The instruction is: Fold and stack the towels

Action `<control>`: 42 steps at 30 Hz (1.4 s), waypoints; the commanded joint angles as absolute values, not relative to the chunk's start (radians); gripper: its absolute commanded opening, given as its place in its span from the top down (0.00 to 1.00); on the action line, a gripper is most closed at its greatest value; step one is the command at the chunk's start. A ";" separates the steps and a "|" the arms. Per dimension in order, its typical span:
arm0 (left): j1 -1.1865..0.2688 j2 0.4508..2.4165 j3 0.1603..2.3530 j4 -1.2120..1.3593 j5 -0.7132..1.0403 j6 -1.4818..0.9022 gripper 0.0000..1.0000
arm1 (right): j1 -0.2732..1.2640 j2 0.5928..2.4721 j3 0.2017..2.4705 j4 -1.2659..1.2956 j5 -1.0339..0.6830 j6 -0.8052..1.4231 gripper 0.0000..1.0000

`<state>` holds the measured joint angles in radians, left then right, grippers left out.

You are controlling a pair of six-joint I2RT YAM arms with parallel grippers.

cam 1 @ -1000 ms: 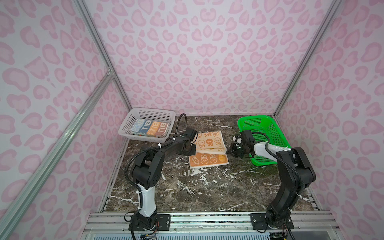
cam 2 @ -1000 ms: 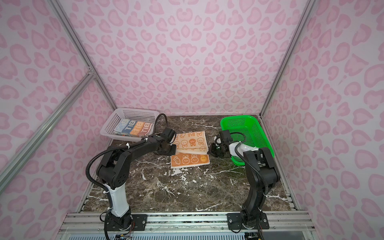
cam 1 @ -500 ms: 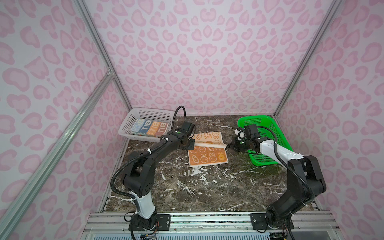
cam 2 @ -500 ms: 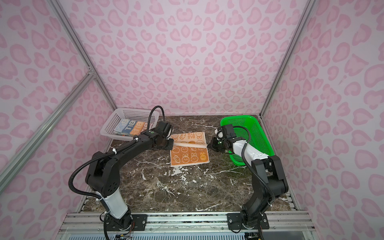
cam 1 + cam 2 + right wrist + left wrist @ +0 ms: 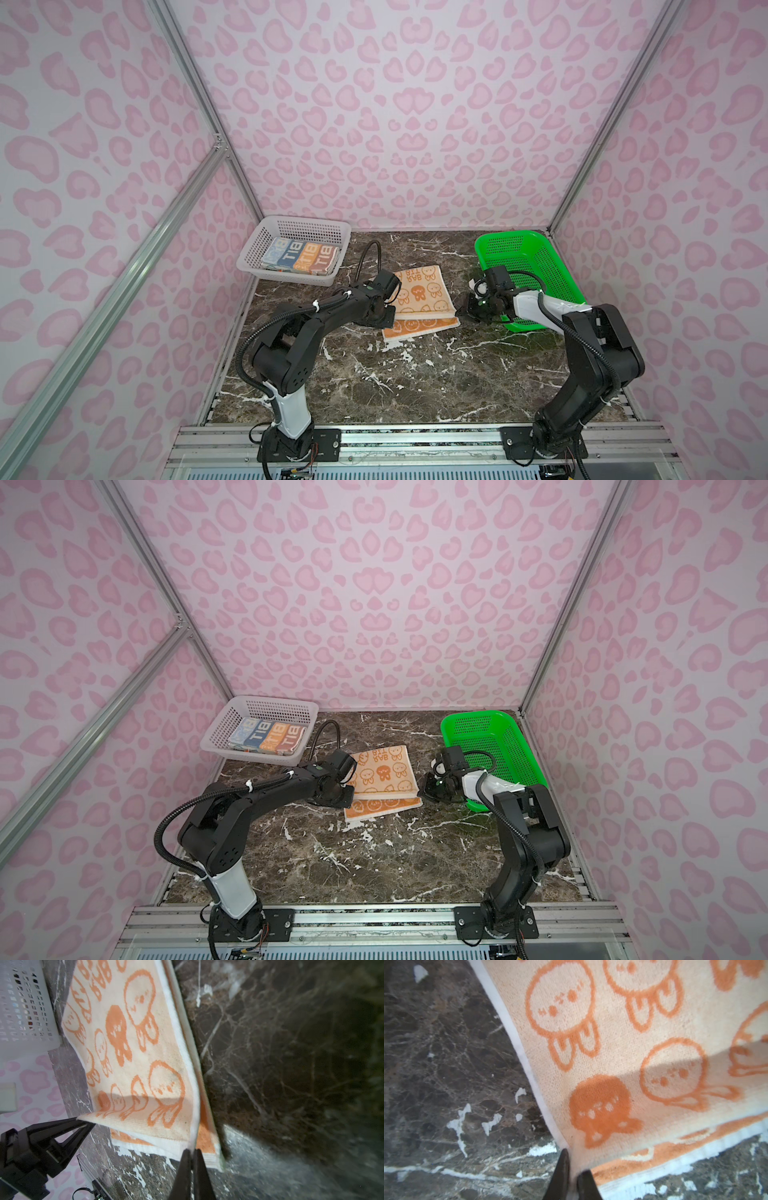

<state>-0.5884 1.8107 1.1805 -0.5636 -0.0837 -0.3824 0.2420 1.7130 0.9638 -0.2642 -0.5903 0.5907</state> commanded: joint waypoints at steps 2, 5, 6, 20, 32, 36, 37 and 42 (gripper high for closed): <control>-0.588 1.782 1.226 -0.605 -0.133 -0.379 0.88 | 0.231 1.683 1.012 -0.310 -0.555 0.562 1.00; -0.592 1.765 1.228 -0.605 -0.109 -0.383 0.87 | 0.217 1.678 1.030 -0.337 -0.538 0.540 1.00; -0.596 1.762 1.224 -0.601 -0.099 -0.385 0.87 | 0.213 1.684 1.032 -0.345 -0.535 0.533 1.00; -0.678 1.749 1.139 -0.544 -0.019 -0.377 0.58 | 0.209 1.776 0.963 -0.266 -0.565 0.531 1.00; -0.625 1.681 1.234 -0.605 -0.097 -0.380 0.02 | 0.251 1.714 1.020 -0.353 -0.509 0.500 0.67; -0.562 1.684 1.286 -0.563 -0.005 -0.450 0.02 | 0.267 1.656 1.053 -0.390 -0.470 0.484 0.30; -0.548 1.686 1.296 -0.540 0.025 -0.482 0.02 | 0.268 1.647 1.057 -0.385 -0.476 0.484 0.24; -0.532 1.733 1.316 -0.410 0.168 -0.643 0.02 | 0.268 1.693 1.063 -0.246 -0.609 0.538 0.07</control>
<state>-0.5343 1.7084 1.3056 -0.5007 0.0566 -0.5243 0.2661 1.6588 1.0615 -0.3279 -0.5365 0.5041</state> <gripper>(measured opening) 0.978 0.928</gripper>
